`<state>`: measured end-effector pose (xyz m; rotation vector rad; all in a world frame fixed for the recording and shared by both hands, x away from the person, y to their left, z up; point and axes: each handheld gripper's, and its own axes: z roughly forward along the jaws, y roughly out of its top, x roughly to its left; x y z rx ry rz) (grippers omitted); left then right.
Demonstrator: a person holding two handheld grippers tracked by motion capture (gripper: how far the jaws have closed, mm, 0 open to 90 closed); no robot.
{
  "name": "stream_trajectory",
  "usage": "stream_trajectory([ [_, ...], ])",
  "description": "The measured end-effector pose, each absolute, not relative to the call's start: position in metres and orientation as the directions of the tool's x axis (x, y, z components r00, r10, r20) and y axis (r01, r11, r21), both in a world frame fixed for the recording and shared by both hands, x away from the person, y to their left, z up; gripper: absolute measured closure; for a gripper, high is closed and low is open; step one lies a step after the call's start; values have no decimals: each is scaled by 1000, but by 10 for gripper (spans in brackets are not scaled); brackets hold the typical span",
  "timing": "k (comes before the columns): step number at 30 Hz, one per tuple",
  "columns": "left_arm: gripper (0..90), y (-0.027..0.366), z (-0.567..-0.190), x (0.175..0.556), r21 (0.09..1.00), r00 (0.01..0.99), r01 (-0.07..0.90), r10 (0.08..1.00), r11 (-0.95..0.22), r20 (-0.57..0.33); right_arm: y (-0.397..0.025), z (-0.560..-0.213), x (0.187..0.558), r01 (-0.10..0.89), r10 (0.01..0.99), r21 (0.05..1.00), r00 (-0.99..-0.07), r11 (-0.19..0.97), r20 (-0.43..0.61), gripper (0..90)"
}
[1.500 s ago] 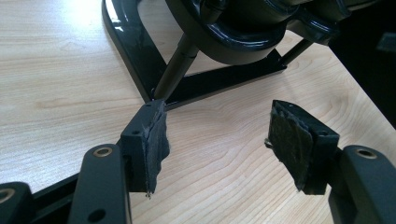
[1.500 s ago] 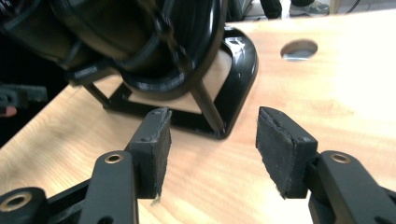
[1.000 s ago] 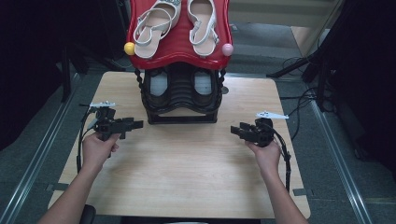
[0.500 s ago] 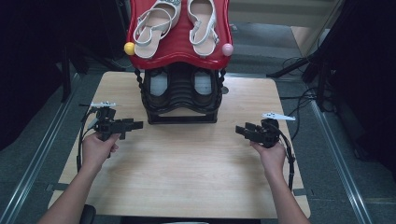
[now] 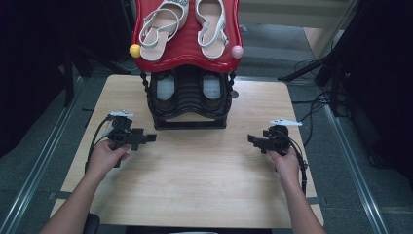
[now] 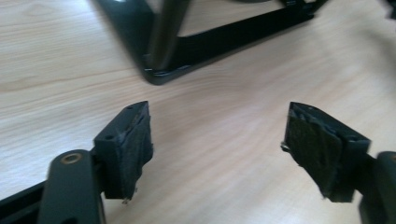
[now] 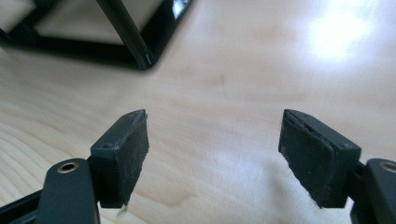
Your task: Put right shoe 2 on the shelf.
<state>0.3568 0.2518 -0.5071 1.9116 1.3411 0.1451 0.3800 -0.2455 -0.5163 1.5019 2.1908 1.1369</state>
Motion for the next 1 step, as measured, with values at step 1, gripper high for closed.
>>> stream_trajectory([
  [1,215,249,-513,359,639,407,757,865,-138,-295,-242,-521,381,700,877,690,-434,185,205,251],
])
